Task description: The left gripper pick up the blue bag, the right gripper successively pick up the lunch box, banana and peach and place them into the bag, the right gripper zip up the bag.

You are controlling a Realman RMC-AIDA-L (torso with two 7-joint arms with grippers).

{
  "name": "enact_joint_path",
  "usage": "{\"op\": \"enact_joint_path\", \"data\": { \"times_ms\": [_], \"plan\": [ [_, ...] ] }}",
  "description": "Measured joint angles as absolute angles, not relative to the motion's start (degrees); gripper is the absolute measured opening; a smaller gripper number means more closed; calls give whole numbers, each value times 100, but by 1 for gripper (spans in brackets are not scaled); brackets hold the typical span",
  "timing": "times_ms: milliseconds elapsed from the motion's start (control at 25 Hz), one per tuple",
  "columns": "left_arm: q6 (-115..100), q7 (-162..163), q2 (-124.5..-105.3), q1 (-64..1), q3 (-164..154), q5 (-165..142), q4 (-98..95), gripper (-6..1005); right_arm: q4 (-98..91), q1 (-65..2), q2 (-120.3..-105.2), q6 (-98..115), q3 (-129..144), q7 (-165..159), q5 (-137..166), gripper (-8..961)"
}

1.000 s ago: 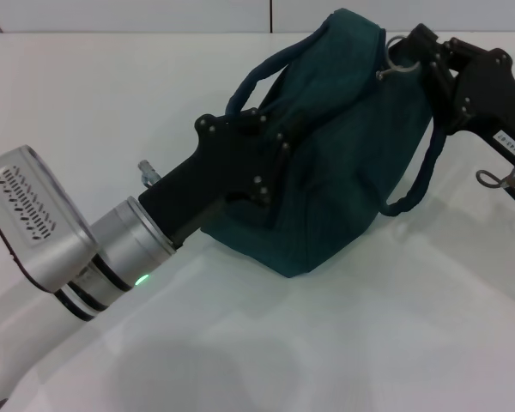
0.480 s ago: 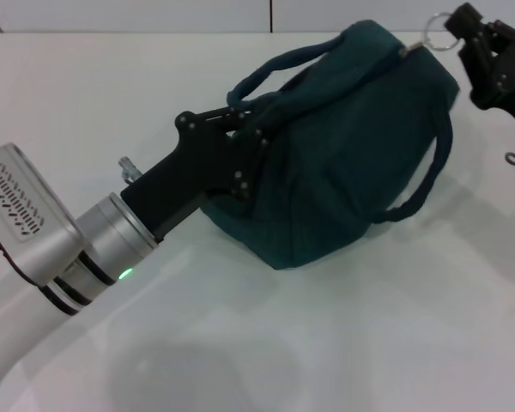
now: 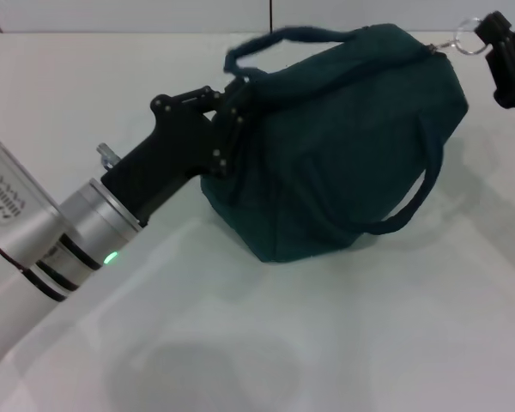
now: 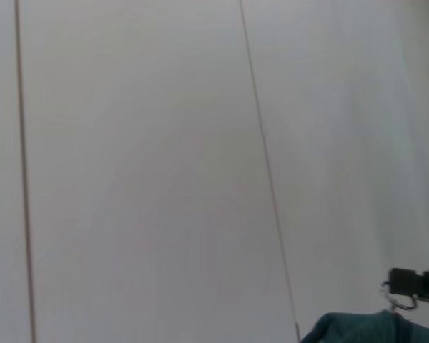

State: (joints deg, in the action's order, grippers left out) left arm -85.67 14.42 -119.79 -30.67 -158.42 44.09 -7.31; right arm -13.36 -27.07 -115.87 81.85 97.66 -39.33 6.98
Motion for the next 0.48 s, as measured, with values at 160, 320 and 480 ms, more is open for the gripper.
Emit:
{"op": "enact_joint_path", "data": {
  "times_ms": [160, 320, 480],
  "plan": [
    [-8580, 1690, -11954, -3085, -15680, 4410, -595, 49, -1272, -2648, -11573, 8144, 9658, -3942, 636, 20],
    [-8583, 1768, -11937, -3085, -15538, 4430, -551, 46, -1198, -2643, -11545, 7911, 9623, -4093, 591, 20],
    [-8594, 1786, -11927, -3096, -15463, 4406, -548, 43, -1195, -2702, -11513, 7657, 9688, -4269, 667, 21]
  ]
}}
